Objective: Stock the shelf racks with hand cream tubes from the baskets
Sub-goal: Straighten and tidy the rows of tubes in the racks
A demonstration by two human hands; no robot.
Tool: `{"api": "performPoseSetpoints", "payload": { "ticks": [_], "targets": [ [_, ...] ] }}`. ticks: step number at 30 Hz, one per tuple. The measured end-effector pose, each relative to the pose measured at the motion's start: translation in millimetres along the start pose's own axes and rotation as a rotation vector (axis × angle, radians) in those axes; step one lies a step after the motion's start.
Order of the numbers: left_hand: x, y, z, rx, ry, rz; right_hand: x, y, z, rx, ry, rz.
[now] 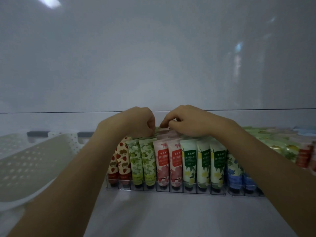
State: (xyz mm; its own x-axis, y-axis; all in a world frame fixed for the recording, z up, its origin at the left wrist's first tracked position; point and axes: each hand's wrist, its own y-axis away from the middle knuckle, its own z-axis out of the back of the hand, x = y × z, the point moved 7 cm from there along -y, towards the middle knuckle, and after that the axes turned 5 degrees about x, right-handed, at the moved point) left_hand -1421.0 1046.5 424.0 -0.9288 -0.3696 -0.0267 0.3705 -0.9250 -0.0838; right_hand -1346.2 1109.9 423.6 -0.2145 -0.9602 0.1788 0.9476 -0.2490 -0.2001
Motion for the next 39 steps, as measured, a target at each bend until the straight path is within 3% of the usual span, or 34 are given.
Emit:
{"api": "performPoseSetpoints", "payload": {
  "ticks": [17, 24, 39],
  "targets": [
    [17, 5, 13, -0.06, 0.054, 0.03, -8, -2, 1, -0.053, -0.016, -0.012],
    [23, 3, 3, 0.041, 0.053, 0.051, -6, -4, -5, 0.007, 0.006, -0.004],
    [27, 1, 5, 0.025, 0.073, 0.026, -3, -3, -6, 0.015, 0.025, 0.012]
  ]
}}
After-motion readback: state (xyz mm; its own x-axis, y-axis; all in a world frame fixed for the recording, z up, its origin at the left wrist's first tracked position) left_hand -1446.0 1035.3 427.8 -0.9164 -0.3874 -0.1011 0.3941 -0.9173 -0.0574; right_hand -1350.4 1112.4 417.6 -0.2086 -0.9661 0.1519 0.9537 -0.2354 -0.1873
